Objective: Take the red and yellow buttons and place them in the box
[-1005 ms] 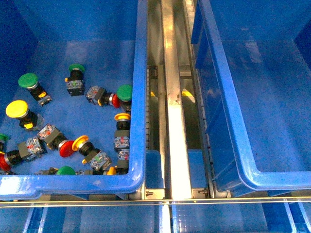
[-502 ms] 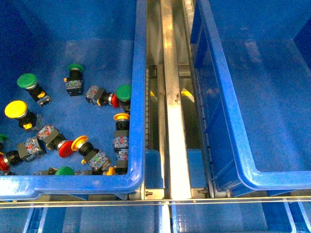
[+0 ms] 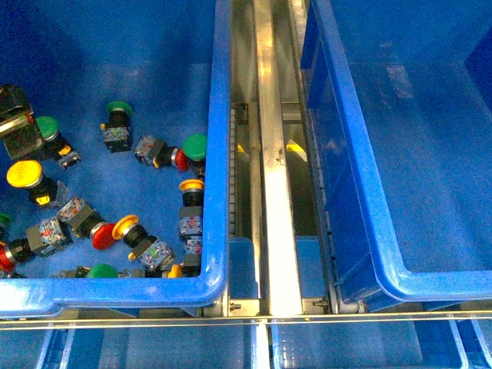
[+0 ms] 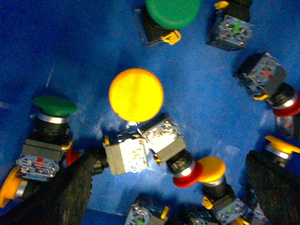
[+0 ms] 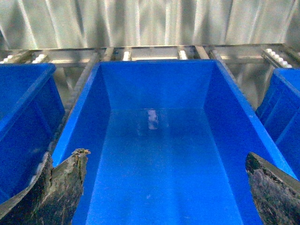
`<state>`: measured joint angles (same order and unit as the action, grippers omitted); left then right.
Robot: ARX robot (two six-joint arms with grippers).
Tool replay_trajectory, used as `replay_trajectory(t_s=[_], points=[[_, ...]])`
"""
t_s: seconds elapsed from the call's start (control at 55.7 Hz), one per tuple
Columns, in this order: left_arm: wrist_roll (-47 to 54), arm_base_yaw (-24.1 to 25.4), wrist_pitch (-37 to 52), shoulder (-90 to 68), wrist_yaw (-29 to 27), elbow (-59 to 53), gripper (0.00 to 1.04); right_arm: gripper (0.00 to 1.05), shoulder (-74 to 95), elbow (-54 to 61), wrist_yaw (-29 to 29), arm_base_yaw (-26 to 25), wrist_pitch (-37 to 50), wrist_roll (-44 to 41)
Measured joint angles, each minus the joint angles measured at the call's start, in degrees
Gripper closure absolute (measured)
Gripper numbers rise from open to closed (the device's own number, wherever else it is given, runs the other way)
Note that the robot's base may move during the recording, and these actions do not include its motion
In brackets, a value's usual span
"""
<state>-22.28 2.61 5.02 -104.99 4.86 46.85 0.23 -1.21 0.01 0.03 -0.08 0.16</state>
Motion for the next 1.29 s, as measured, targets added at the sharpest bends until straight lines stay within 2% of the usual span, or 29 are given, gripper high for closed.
replay_trajectory(t_s=[0.323, 1.292], points=[[2.8, 0.7, 0.5, -8.2, 1.8, 6.8, 0.08, 0.06, 0.0, 0.0, 0.0, 0.0, 0.0, 0.0], [6.0, 1.6, 1.0, -15.2, 3.8, 11.4, 0.09, 0.06, 0.0, 0.0, 0.0, 0.0, 0.0, 0.0]])
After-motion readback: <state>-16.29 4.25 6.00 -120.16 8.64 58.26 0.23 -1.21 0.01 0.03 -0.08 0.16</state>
